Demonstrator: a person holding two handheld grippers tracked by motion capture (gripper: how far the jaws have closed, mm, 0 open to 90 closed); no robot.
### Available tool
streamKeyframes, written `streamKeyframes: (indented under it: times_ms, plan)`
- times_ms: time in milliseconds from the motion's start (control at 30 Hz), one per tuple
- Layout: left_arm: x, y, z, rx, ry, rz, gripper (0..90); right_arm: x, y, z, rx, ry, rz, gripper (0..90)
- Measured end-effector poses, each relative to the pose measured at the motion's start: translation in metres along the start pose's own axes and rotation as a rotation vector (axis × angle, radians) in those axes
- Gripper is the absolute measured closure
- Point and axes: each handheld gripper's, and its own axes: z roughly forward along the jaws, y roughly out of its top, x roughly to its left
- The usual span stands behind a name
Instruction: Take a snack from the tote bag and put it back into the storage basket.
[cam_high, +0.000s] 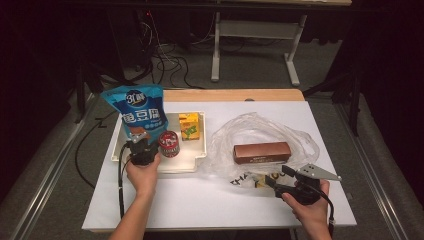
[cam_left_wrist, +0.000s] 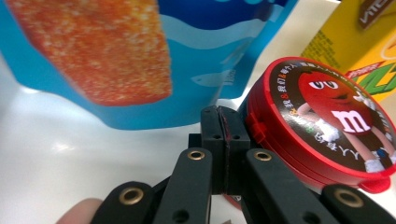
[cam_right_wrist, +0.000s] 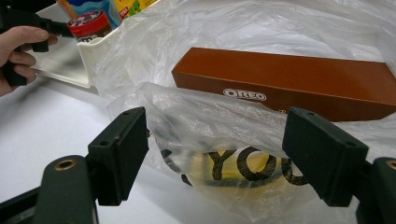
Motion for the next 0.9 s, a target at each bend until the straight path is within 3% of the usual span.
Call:
streamKeyframes:
  times_ms: [367, 667, 900]
  plan:
    - [-0.016, -0.014, 0.008, 0.06, -0.045, 0.022, 90.0, 0.001, 0.0, 0.0, 0.004, 0.003, -0.007, 23.6]
    - [-0.028, -0.022, 0.012, 0.122, -0.049, -0.017, 90.0, 0.004, -0.001, 0.002, 0.01, 0.009, -0.011, 23.7]
    - [-0.042, -0.033, 0.013, 0.158, -0.082, 0.002, 90.0, 0.006, -0.002, 0.003, 0.016, 0.013, -0.022, 23.9]
